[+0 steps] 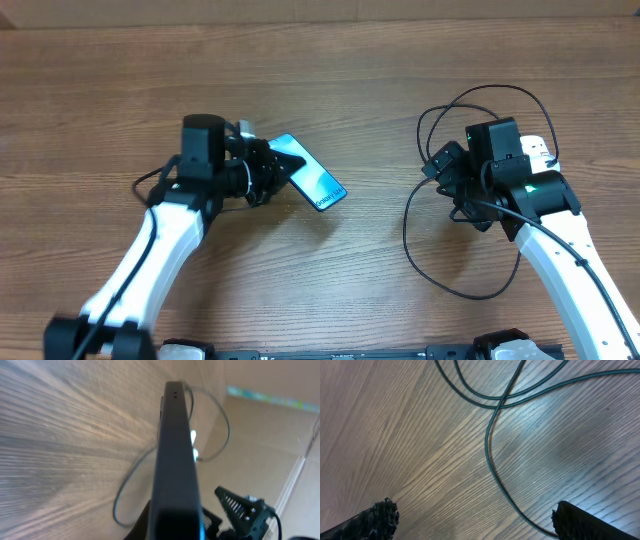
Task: Plug charger to phone and switch on socket
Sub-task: 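Pull the left gripper back holding the phone upright, screen facing right, then lower the right gripper onto the black cable and grasp its USB-C plug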
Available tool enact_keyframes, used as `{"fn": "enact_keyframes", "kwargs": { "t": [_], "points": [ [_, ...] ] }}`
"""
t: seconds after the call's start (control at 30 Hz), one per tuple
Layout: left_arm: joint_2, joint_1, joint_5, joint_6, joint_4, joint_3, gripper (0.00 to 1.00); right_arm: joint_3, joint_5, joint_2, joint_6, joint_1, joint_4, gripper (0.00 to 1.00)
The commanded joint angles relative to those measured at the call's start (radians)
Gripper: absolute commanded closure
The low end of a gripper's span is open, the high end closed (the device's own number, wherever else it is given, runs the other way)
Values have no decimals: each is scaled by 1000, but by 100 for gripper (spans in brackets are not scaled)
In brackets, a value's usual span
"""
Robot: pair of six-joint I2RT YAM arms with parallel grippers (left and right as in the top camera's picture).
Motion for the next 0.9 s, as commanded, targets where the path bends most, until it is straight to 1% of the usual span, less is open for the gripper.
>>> {"fn": "enact_keyframes", "kwargs": {
  "t": [0.0, 0.13, 0.23, 0.43, 0.67, 0.87],
  "points": [
    [135, 3, 318, -31, 106, 6, 96, 21, -24, -13, -8, 1, 16, 0],
    [247, 1, 497, -92, 200, 6, 96, 21, -24, -13, -8, 1, 28, 0],
    [288, -1, 564, -108, 209, 6, 96, 21, -24, -12, -8, 1, 41, 0],
    [291, -1, 579, -108, 209, 6, 96, 21, -24, -12, -8, 1, 41, 0],
    [291, 0, 666, -108, 209, 6, 96, 21, -24, -12, -8, 1, 48, 0],
    [291, 0, 665, -108, 209, 6, 96, 21, -24, -12, -8, 1, 48, 0]
  ]
}}
